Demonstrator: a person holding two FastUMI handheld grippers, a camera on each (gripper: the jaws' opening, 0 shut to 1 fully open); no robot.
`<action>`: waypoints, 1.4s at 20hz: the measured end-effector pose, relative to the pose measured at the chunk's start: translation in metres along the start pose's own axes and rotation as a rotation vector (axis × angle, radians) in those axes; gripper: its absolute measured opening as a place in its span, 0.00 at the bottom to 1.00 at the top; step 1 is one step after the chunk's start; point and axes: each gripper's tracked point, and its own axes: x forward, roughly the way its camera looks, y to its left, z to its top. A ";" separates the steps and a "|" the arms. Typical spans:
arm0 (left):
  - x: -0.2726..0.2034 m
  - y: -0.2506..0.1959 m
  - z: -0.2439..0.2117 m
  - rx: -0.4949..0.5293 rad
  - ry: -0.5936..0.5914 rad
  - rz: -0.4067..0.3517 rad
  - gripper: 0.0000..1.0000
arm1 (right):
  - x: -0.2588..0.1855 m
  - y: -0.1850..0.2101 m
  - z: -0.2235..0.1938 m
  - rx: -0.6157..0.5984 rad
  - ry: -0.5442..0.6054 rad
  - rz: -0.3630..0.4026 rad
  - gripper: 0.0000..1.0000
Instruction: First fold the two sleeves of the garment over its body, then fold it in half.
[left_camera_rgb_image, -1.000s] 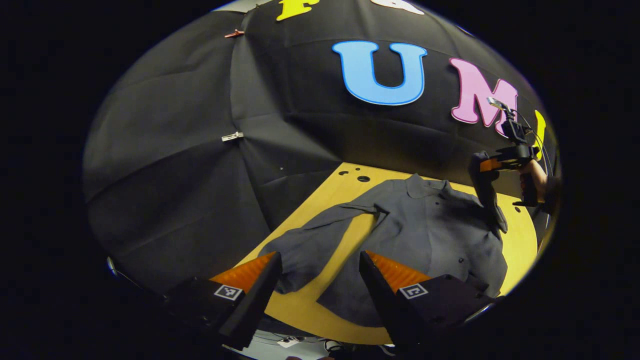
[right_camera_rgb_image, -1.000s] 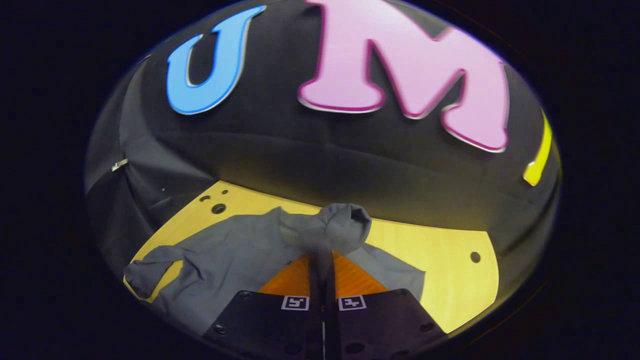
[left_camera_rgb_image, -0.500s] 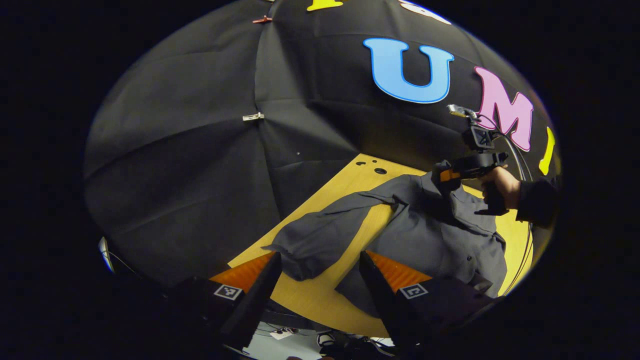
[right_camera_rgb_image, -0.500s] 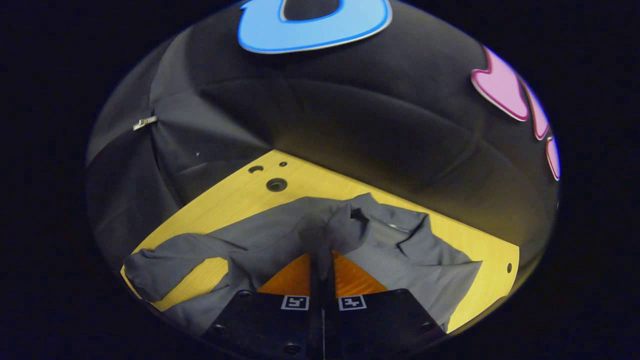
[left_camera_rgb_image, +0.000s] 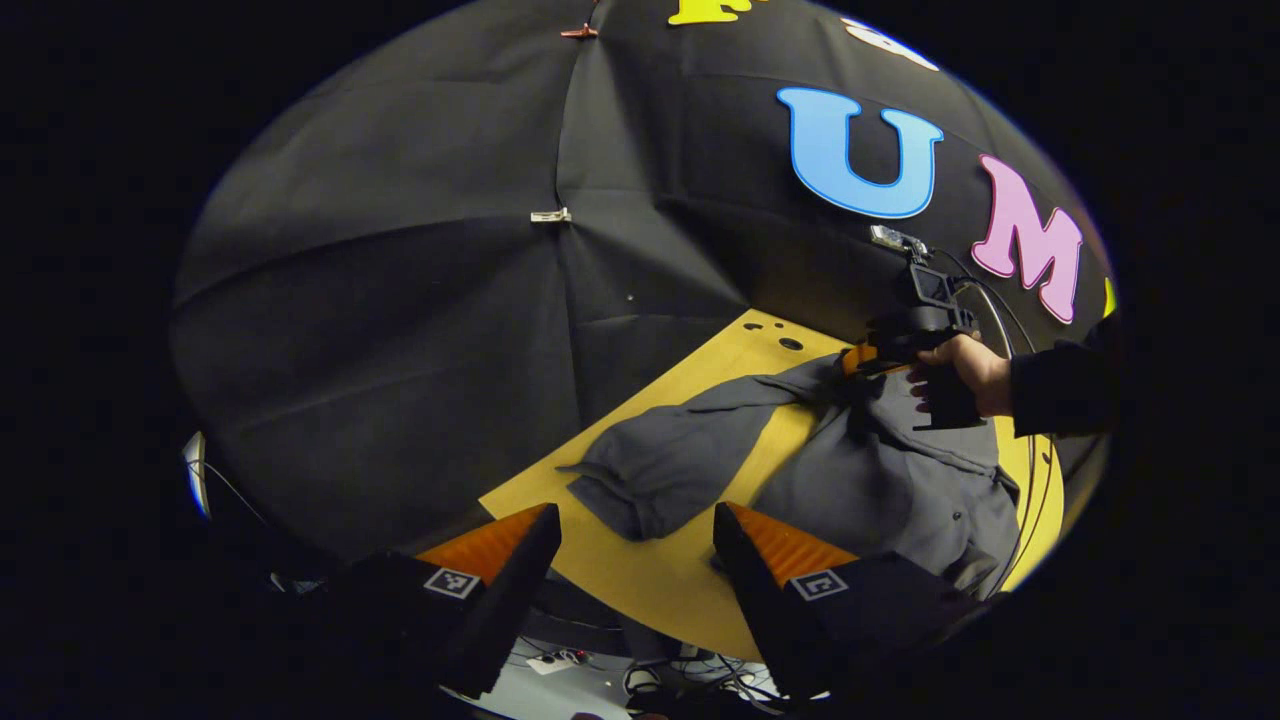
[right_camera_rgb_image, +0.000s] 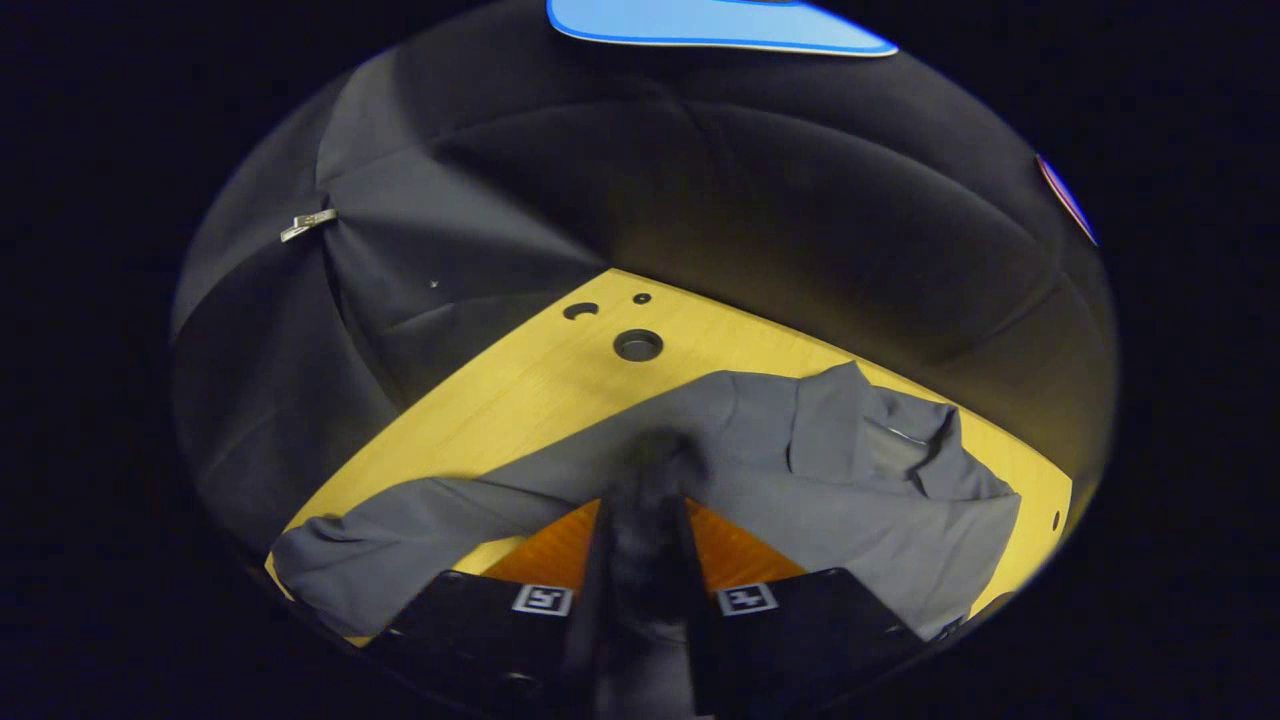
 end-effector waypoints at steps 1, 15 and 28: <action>0.007 0.005 0.003 -0.003 -0.003 0.006 0.96 | -0.005 0.005 0.003 -0.015 -0.011 0.002 0.56; 0.135 0.016 -0.006 0.002 0.117 0.004 0.97 | -0.158 -0.049 0.011 0.001 -0.159 -0.105 0.98; 0.163 -0.002 -0.043 0.165 0.290 -0.010 0.96 | -0.319 -0.156 -0.076 0.082 -0.192 -0.285 0.98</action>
